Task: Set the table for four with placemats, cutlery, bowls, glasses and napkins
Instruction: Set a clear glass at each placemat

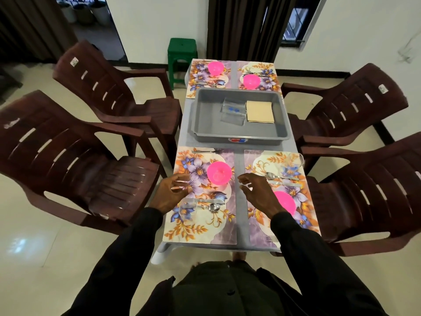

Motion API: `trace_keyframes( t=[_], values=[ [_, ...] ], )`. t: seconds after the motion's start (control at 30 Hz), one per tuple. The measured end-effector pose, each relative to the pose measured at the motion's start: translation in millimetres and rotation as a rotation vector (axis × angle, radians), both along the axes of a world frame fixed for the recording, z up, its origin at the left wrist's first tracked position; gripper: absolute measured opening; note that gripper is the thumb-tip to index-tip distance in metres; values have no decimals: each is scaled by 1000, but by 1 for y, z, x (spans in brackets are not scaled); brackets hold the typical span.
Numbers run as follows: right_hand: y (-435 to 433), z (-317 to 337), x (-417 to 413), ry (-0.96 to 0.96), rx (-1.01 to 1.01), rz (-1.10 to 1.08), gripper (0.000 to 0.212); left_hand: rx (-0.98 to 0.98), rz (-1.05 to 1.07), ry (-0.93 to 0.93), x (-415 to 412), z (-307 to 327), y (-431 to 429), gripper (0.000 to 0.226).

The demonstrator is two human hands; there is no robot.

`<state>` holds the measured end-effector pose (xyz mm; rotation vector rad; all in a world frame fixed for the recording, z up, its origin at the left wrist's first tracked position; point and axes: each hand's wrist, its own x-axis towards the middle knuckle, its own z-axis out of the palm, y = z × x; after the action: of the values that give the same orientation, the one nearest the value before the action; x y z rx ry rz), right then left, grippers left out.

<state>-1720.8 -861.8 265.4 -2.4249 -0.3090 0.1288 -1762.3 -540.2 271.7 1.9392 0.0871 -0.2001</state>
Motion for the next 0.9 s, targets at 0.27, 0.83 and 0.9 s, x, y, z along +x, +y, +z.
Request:
trace_keyframes(
  t=[0.27,0.83,0.9],
  values=[
    [-9,31,65,-137,-60,-44,22,-25,3,-177,75,51,-36,23],
    [-73,40,363,-66,-318,68,30,34,51,-188,284,54,-110,23],
    [-69,28,394,-18,-340,106,31,49,72,-169,297,46,-113,23]
  ],
)
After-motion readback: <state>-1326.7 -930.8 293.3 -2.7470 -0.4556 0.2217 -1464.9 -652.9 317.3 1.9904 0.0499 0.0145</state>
